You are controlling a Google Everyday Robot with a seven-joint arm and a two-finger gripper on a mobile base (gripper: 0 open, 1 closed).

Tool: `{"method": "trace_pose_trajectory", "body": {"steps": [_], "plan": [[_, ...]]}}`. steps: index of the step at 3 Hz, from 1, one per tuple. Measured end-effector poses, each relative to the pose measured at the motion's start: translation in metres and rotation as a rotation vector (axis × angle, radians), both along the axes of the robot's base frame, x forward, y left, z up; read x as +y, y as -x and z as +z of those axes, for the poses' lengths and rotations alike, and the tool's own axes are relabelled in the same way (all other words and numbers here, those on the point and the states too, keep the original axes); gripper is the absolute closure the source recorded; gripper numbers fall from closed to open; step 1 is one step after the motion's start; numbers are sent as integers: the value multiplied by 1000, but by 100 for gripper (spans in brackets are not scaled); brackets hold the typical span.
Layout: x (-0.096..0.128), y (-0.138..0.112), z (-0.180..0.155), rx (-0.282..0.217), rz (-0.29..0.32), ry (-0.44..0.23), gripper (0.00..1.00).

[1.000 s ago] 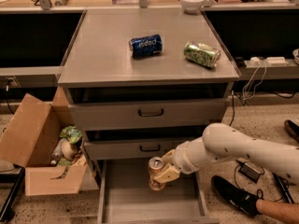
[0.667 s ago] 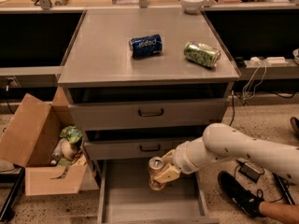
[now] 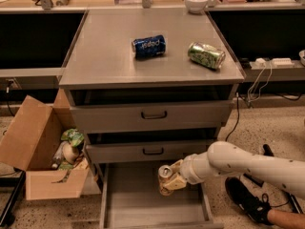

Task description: Place orange can into bottom drawer

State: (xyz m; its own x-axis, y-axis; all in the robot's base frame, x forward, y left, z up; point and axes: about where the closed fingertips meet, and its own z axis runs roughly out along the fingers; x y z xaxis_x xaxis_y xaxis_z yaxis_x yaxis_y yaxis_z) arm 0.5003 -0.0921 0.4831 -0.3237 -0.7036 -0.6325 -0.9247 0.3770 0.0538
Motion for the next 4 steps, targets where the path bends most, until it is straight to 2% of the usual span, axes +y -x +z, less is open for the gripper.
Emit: {"method": "trace_pose_trajectory", "body": {"steps": [1,2,4], "plan": [[-17,-17,-66,4,-42,-4,100],[-26,-34,-143,71,-92,-16,98],[-39,-41,-228,195,-163,5,53]]}}
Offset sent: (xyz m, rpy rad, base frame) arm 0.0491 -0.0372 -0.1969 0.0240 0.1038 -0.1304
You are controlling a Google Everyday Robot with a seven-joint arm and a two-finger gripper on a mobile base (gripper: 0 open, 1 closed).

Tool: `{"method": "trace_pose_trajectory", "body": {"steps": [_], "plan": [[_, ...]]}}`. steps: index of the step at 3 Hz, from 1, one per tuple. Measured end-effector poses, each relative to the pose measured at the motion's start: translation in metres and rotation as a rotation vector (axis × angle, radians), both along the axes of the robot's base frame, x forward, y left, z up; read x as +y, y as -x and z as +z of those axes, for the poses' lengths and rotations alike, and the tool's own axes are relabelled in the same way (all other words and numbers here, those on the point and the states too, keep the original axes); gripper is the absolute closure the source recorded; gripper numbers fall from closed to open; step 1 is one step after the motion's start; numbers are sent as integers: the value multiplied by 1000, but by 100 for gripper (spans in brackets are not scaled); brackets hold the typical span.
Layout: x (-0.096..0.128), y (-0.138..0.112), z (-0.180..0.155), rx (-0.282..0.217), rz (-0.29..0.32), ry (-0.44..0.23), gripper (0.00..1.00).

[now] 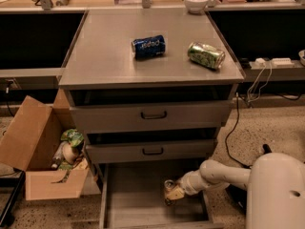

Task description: Place orange can into bottom drawer

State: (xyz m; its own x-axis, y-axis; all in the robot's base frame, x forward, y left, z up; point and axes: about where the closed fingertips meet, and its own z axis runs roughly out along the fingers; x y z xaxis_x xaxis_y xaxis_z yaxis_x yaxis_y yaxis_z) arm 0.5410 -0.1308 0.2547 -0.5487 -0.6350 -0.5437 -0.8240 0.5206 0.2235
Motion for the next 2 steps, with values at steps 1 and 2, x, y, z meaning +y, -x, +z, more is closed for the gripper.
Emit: {"method": "trace_pose_trajectory", "body": {"steps": [1,2], "plan": [[-1,5,-28,49,-12,7,30],[-1,9,-44,78,-11,12,6]]}}
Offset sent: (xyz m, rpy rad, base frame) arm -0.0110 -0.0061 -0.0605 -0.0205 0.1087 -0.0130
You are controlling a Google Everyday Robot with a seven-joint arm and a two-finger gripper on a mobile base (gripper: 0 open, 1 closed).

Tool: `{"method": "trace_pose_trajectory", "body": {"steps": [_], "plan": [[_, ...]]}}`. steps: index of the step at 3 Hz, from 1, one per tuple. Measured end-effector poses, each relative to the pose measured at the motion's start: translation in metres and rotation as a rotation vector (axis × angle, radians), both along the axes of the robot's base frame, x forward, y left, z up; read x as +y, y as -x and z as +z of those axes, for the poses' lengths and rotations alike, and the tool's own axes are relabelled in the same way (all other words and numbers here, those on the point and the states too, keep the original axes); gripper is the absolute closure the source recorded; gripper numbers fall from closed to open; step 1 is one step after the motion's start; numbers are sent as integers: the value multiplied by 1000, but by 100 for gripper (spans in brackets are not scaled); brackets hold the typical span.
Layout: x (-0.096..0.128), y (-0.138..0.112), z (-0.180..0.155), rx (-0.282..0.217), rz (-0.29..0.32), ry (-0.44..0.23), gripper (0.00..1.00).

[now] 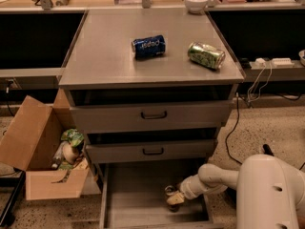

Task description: Place orange can into bottom drawer

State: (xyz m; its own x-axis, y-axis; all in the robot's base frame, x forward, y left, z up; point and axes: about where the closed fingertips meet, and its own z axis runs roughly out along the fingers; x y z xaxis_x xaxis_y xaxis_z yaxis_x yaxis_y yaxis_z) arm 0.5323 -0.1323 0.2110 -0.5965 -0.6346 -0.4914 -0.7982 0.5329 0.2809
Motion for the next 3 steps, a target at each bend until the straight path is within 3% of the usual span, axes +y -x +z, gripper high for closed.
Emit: {"method": "trace_pose_trajectory", "body": {"steps": [1,2,3], "plan": [[-1,1,-3,4,4,0,0],[-3,1,0,-8,1,-17,0],[-10,3,26,-73,-15,-77,0]]}}
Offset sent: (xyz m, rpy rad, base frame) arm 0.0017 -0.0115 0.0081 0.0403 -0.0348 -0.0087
